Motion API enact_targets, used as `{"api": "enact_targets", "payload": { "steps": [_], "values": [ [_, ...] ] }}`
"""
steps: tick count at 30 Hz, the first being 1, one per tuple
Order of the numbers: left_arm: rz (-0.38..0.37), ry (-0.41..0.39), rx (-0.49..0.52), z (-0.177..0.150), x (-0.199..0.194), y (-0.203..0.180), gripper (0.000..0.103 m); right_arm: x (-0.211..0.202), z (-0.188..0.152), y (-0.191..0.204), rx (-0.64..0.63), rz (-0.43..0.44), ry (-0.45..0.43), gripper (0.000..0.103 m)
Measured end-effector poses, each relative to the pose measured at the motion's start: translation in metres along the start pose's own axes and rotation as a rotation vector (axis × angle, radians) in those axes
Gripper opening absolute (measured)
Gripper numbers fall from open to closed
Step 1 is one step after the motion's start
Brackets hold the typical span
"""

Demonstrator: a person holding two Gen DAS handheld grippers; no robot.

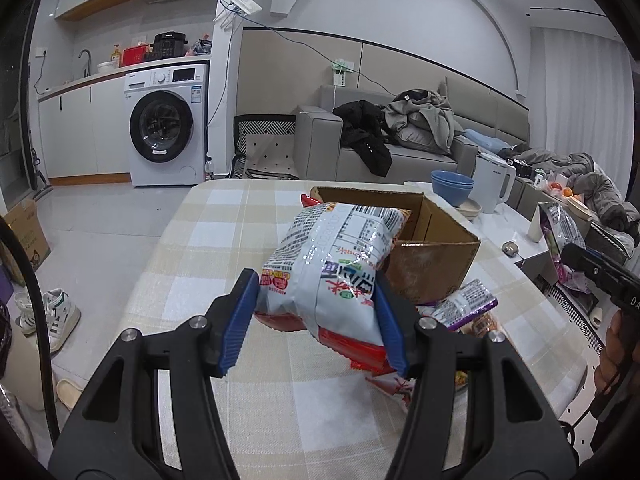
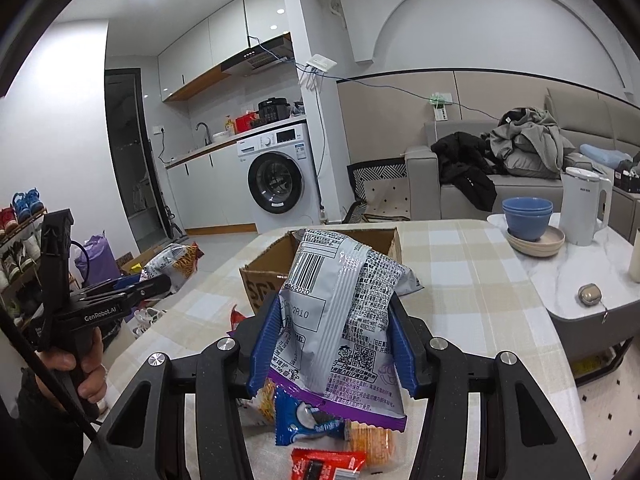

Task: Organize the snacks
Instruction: 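Carry both held bags up and over the open cardboard box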

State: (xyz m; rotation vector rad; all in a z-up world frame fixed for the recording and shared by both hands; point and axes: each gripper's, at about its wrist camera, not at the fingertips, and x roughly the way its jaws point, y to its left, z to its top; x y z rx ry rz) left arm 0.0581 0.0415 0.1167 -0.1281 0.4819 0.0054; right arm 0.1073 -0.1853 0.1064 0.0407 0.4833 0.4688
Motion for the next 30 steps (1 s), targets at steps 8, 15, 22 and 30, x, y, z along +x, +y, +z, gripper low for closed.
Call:
{"api": "enact_targets", "payload": {
  "steps": [8, 15, 22, 30],
  "values": [
    [-0.007, -0.003, 0.022, 0.017, -0.001, -0.016, 0.054, 0.001, 0.025, 0.003, 0.008, -0.002, -0.035, 0.051],
    [-0.012, -0.004, 0.024, 0.030, 0.005, -0.022, 0.054, 0.005, 0.053, -0.008, 0.055, 0.002, -0.054, 0.051],
    [-0.008, -0.005, 0.030, 0.052, 0.019, -0.034, 0.054, 0.023, 0.073, -0.010, 0.045, 0.005, -0.048, 0.051],
    [-0.011, 0.014, 0.035, 0.079, 0.055, -0.044, 0.054, 0.055, 0.077, -0.013, 0.024, 0.007, 0.001, 0.051]
  ]
}}
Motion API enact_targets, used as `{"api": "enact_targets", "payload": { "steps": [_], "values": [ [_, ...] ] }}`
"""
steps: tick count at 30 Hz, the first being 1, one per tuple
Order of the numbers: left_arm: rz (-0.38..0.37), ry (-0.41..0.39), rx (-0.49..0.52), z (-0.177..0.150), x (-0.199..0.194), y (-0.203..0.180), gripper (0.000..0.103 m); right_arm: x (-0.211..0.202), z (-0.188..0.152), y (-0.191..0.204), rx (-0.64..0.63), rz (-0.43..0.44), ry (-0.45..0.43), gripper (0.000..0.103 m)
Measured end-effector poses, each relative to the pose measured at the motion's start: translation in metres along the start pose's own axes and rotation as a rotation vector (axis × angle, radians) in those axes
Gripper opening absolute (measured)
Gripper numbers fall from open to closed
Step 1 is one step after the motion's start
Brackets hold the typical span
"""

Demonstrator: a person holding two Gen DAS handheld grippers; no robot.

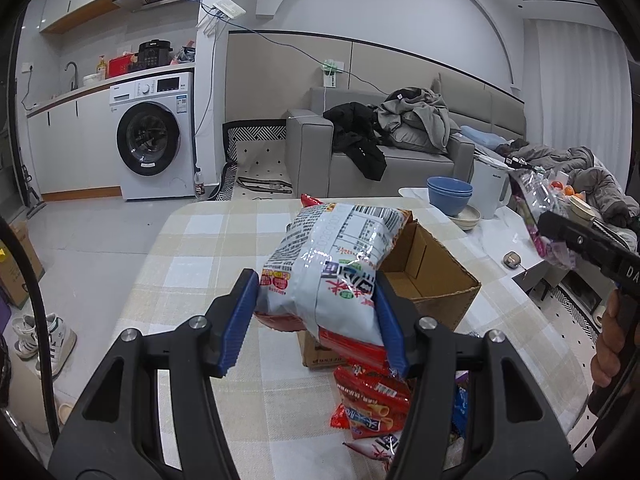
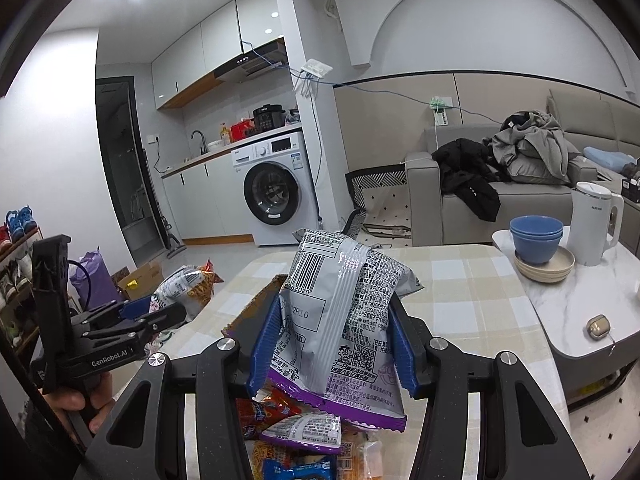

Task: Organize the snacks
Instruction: 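Carry both held bags up and over the open cardboard box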

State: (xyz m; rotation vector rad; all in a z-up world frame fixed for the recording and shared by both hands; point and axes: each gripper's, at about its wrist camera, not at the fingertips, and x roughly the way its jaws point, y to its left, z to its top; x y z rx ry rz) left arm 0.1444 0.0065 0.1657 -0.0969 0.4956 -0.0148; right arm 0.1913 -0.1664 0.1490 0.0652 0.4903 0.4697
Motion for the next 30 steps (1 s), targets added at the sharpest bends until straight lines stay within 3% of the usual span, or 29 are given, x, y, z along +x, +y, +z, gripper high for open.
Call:
{"api": "enact_targets", "payload": {
  "steps": [17, 30],
  "values": [
    [-0.025, 0.094, -0.001, 0.007, 0.099, -0.004, 0.054, 0.072, -0.011, -0.002, -0.057, -0.002, 0.124, 0.051],
    [-0.040, 0.111, 0.027, 0.008, 0.143, -0.003, 0.054, 0.118, -0.019, 0.005, -0.131, -0.013, 0.185, 0.051]
  ]
}}
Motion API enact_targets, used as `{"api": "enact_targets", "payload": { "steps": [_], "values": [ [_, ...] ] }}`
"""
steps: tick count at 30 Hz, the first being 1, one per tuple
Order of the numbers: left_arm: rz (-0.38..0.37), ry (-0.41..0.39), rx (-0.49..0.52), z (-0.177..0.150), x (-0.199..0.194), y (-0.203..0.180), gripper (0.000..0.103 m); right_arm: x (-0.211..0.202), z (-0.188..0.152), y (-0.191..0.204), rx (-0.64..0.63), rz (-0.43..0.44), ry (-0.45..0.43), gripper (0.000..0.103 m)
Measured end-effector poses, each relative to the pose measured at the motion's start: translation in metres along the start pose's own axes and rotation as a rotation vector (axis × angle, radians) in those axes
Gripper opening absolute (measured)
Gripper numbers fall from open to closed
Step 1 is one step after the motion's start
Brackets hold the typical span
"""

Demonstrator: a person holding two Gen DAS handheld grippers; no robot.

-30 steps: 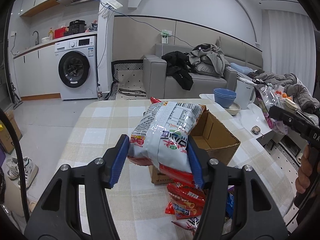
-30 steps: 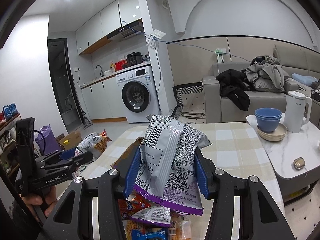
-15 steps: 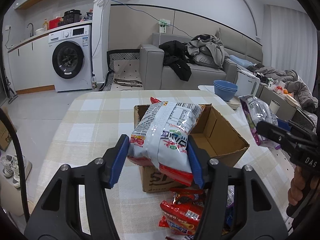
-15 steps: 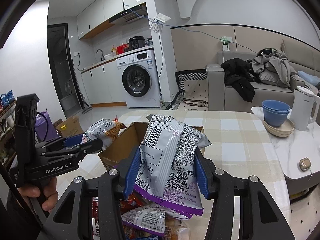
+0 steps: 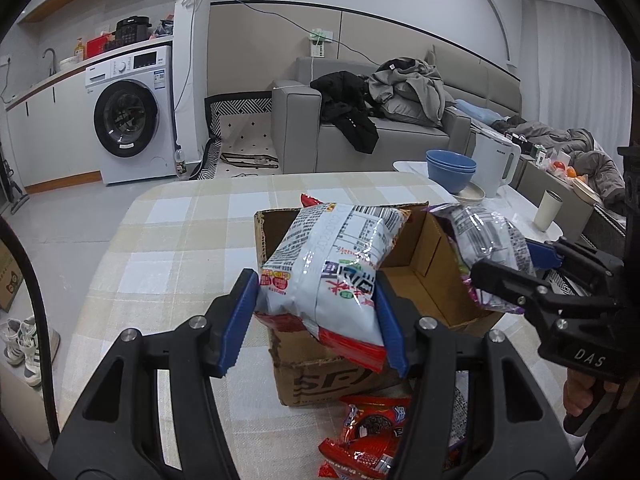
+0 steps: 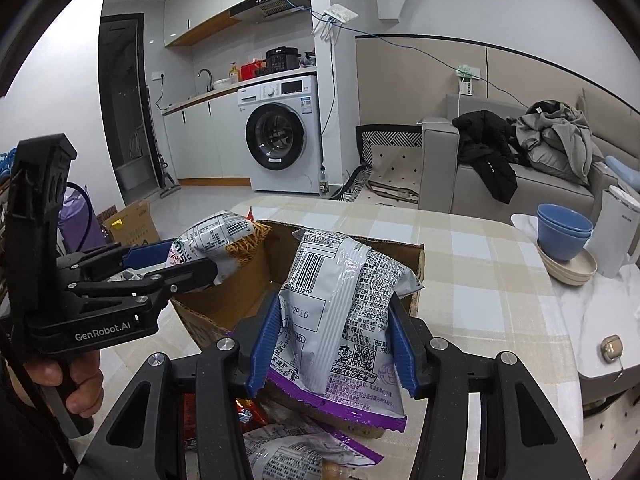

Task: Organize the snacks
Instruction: 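Carry both held bags up and over the open cardboard box, then open the left tool over the box while the right tool releases its bag inside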

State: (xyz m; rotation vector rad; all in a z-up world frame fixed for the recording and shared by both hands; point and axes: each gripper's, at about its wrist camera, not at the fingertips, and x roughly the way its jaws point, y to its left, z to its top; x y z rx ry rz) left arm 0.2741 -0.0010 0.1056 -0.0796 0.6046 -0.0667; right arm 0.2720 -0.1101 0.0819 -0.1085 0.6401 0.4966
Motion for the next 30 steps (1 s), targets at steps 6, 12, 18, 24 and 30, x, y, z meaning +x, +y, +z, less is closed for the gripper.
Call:
{"api": "enact_targets", "payload": {
  "steps": [6, 12, 18, 24, 30],
  "values": [
    [0.008, 0.003, 0.023, 0.003, 0.016, -0.005, 0.054, 0.012, 0.000, -0.003, -0.001, -0.011, 0.014, 0.051],
    [0.019, -0.001, 0.056, 0.003, 0.023, -0.014, 0.054, 0.023, 0.001, -0.007, -0.011, -0.013, 0.021, 0.051],
    [0.004, 0.007, 0.066, 0.003, 0.030, -0.017, 0.054, 0.032, -0.001, -0.007, -0.023, -0.013, 0.032, 0.052],
    [-0.008, -0.002, 0.071, 0.001, 0.023, -0.021, 0.058, 0.026, -0.003, -0.010, -0.014, -0.016, 0.019, 0.063],
    [-0.009, -0.046, 0.061, -0.002, -0.003, -0.021, 0.084, 0.004, -0.006, -0.024, 0.049, -0.007, -0.027, 0.097]
  ]
}}
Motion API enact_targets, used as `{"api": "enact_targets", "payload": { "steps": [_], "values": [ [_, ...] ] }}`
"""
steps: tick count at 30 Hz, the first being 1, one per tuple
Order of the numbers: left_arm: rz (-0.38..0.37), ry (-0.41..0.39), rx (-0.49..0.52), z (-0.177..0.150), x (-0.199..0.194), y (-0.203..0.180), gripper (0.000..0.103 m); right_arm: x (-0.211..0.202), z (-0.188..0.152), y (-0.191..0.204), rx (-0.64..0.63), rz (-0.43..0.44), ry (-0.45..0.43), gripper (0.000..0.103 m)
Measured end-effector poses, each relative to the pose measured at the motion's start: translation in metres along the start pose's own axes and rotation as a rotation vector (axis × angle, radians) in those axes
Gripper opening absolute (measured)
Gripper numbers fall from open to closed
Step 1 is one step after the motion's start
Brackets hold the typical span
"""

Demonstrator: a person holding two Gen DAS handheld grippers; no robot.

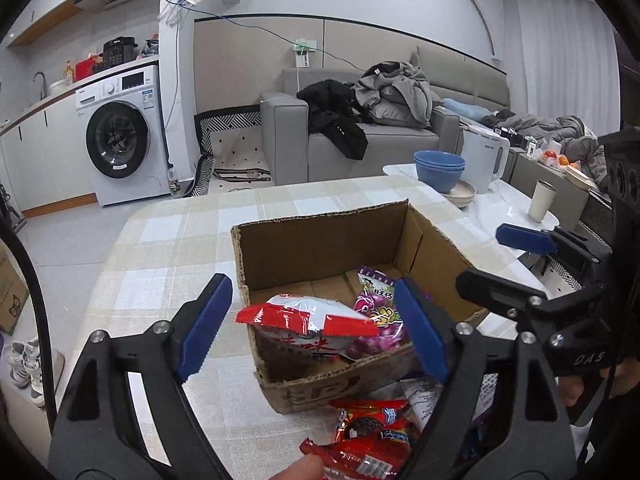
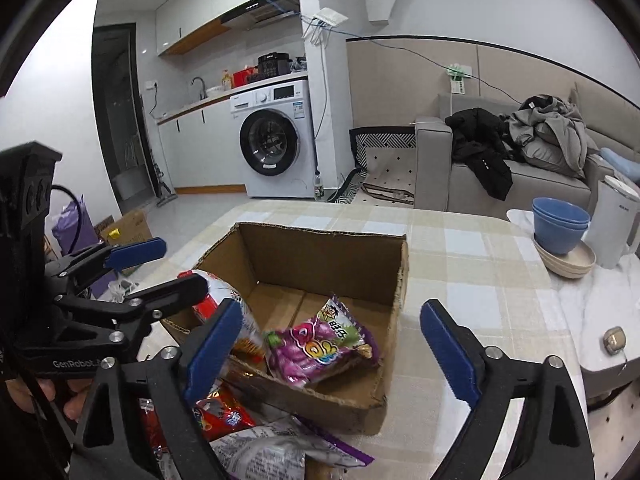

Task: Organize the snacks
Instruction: 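Open the left tool over the box while the right tool releases its bag inside, then move both open tools back down to the remaining snack pile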

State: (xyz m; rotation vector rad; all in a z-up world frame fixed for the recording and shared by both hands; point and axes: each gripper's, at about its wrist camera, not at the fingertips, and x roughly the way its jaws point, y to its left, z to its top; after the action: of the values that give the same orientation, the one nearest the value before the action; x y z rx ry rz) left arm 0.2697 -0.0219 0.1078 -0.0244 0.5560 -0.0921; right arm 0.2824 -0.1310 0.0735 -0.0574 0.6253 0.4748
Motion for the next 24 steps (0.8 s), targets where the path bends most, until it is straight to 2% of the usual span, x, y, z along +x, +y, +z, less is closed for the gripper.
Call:
{"api": "enact_targets", "payload": {
  "steps": [2, 24],
  "values": [
    [0.004, 0.004, -0.017, -0.001, -0.008, 0.002, 0.101, -0.007, -0.002, -0.004, 0.022, 0.004, -0.002, 0.101],
    [0.009, -0.003, -0.067, -0.071, -0.118, 0.011, 0.102, -0.104, -0.065, -0.018, 0.150, -0.079, 0.021, 0.103]
  ]
}}
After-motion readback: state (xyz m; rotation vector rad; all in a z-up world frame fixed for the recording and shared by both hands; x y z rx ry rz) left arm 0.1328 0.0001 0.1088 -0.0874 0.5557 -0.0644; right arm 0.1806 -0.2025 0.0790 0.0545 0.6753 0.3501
